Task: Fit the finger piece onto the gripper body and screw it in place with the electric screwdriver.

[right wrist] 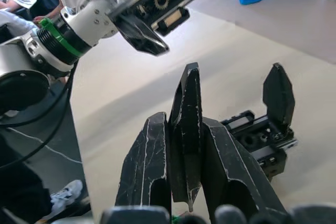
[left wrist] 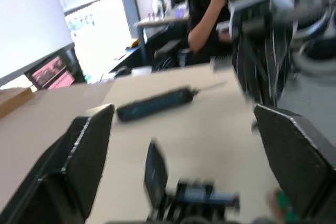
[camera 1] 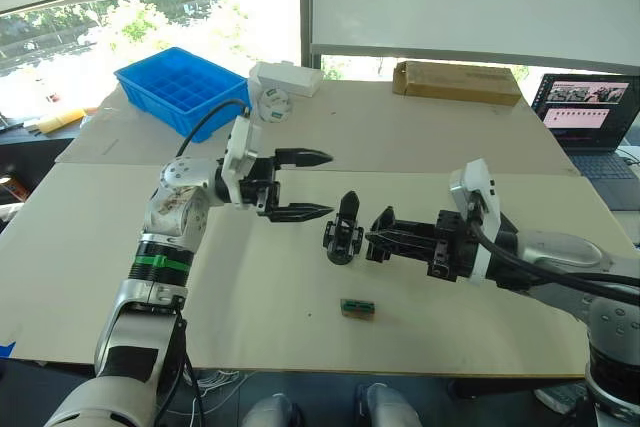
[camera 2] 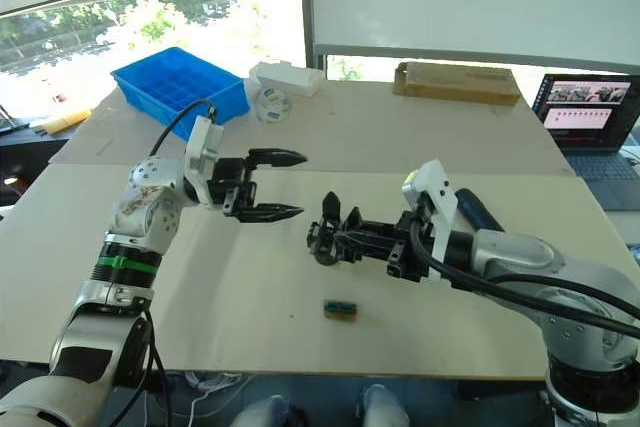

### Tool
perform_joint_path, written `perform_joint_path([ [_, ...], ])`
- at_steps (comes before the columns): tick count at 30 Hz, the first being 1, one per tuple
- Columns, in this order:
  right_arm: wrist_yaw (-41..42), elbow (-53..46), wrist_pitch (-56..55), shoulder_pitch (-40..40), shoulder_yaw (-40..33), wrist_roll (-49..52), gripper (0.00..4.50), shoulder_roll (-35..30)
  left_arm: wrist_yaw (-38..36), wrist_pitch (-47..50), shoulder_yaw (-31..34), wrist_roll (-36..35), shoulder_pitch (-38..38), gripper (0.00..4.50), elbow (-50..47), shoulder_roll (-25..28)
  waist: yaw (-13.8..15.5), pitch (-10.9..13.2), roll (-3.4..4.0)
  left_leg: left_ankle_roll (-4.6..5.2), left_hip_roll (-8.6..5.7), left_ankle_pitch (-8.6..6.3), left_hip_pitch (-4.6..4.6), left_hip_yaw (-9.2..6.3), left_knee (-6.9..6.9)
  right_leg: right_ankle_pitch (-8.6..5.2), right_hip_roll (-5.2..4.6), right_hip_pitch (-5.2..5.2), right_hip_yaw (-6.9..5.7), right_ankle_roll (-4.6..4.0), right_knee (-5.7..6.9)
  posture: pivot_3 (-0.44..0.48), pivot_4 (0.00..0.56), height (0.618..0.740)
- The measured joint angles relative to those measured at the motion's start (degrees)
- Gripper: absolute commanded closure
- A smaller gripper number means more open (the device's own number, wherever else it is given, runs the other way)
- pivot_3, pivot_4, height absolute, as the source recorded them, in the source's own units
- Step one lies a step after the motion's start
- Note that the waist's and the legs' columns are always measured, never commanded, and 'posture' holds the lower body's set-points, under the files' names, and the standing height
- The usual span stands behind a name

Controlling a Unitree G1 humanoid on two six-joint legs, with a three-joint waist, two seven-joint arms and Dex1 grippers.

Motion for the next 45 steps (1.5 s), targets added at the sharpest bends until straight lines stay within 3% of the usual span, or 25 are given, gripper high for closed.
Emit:
perform_joint_path([
  [5, 4.4, -0.9, -7.3, 2.2, 1.2, -4.3, 4.11, -0.7, -1.2, -10.4, -1.6, 6.4, 4.7, 0.00, 13.3, -0.4, 0.0, 0.0, -0.02, 0.02, 0.00, -0.01, -0.02, 0.00, 0.02, 0.00, 0.00, -0.02, -0.01, 0.00, 0.01, 0.000, 0.150, 0.740],
  [13, 6.7, -0.8, -12.2, 2.3, 3.8, -7.5, 4.11, -0.6, 3.0, -19.3, -4.5, 13.5, 4.2, 0.00, 26.4, -8.4, 0.8, 0.1, -0.22, 0.35, 0.01, -0.19, -0.23, -0.10, 0.39, 0.07, -0.16, -0.02, -0.10, 0.09, 0.02, 0.000, 0.150, 0.740],
  [22, 6.7, -0.9, -13.0, 3.0, 5.0, -7.7, 4.11, -0.6, 7.0, -21.2, -5.4, 17.4, -0.3, 0.00, 34.2, -13.8, 0.7, 0.1, -0.23, 0.63, 0.01, -0.36, -0.41, -0.14, 0.68, 0.16, -0.27, -0.06, -0.11, 0.23, 0.01, 0.000, 0.150, 0.740],
  [32, 6.7, -1.2, -15.3, 5.6, 5.3, -9.1, 4.11, -0.6, 7.4, -21.1, -5.4, 19.6, -3.1, 0.00, 38.1, -15.7, 0.8, 0.1, -0.24, 0.71, 0.01, -0.40, -0.42, -0.16, 0.72, 0.19, -0.34, -0.04, -0.12, 0.28, 0.01, 0.000, 0.150, 0.740],
  [35, 7.1, -1.2, -15.8, 6.9, 5.5, -9.5, 4.11, -0.6, 7.2, -21.2, -5.4, 19.9, -3.3, 0.80, 38.5, -15.8, 0.8, 0.1, -0.24, 0.71, 0.01, -0.41, -0.42, -0.17, 0.72, 0.20, -0.36, -0.04, -0.12, 0.29, 0.02, 0.000, 0.150, 0.740],
  [38, 7.3, -1.2, -16.8, 7.6, 5.5, -9.9, 4.11, -0.6, 8.0, -21.0, -4.8, 20.0, -3.6, 2.21, 39.3, -16.3, 0.8, 0.1, -0.24, 0.73, 0.00, -0.42, -0.40, -0.18, 0.74, 0.21, -0.38, 0.00, -0.13, 0.31, 0.01, 0.000, 0.150, 0.740],
  [45, 7.1, -0.8, -18.8, 8.6, 6.2, -11.9, 4.11, 1.1, 9.3, -22.8, -4.9, 21.6, -3.5, 2.22, 39.4, -16.9, 1.1, 0.1, -0.25, 0.87, -0.01, -0.50, -0.39, -0.20, 0.83, 0.25, -0.47, 0.06, -0.15, 0.38, -0.01, 0.000, 0.150, 0.740],
])
